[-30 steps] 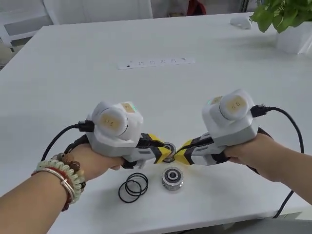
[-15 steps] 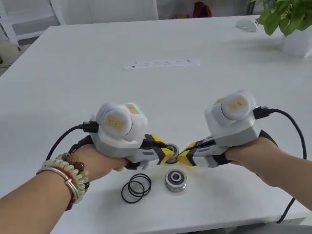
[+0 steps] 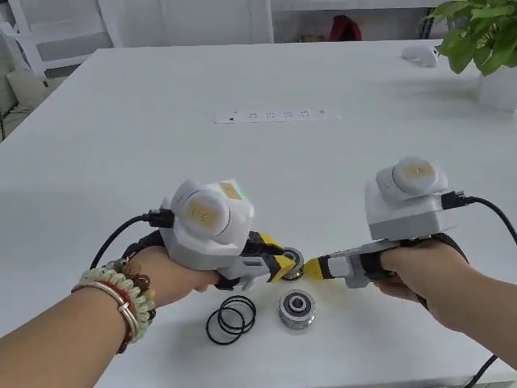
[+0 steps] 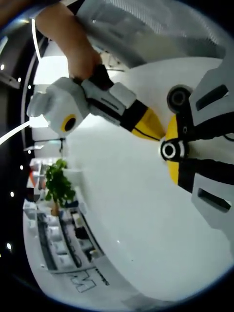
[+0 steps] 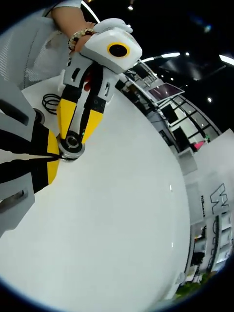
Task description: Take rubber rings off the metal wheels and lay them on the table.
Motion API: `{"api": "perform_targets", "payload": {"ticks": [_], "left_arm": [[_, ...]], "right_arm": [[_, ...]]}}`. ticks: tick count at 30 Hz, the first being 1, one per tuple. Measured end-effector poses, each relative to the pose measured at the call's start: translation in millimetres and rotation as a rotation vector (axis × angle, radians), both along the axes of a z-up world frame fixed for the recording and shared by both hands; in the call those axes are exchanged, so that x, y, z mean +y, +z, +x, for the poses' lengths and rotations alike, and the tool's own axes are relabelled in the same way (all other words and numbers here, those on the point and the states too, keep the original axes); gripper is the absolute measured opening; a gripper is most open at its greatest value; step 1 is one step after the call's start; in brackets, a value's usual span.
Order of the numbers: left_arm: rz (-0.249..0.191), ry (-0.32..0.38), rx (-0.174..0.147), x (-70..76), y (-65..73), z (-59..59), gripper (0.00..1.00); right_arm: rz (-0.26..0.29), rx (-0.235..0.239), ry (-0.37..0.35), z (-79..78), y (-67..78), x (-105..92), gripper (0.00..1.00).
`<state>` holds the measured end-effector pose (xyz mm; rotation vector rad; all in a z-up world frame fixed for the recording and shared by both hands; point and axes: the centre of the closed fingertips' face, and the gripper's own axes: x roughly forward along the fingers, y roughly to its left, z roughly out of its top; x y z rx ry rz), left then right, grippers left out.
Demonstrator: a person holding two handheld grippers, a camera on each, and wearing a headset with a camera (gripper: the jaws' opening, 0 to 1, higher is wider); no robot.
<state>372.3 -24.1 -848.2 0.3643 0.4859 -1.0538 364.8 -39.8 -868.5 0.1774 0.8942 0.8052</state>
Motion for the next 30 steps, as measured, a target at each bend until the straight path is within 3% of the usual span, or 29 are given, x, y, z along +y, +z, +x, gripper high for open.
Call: {"api": "perform_targets", "payload": {"ticks": [4,6,8,10,13,16,30], "left_arm": [[0.004,0.003,-0.006,0.8,-0.1,-0.3,0.14],[0.001,0.003,-0.007,0.8,-0.1,-0.5,0.14],[-0.001,0.003,-0.008,0.8,-0.1,-0.2,0.14],[-0.002,0.002,-0.008,0.8,-0.2,0.1,0.14],[-0.005,0.0,-0.01,0.8,-0.3,0.0,0.14],[-0.01,-0.001,-0.01,0.6,-0.5,0.1,0.14],[0.004,-0.004,-0.038,1.6,-0.3,0.4,0.14]], "right_arm": [[0.048,0.026,-0.039,0.2,3.9,-0.2,0.0],[0.111,0.043,-0.093,5.5,11.1,-2.2,0.0],[0.145,0.059,-0.1,5.7,14.1,-1.5,0.0],[0.133,0.055,-0.095,5.4,11.3,-2.7,0.0],[0.17,0.089,-0.121,3.1,13.1,0.4,0.0],[0.161,0.06,-0.088,0.7,16.6,3.6,0.0],[0.166,0.054,-0.086,0.4,23.2,11.9,0.0]]}}
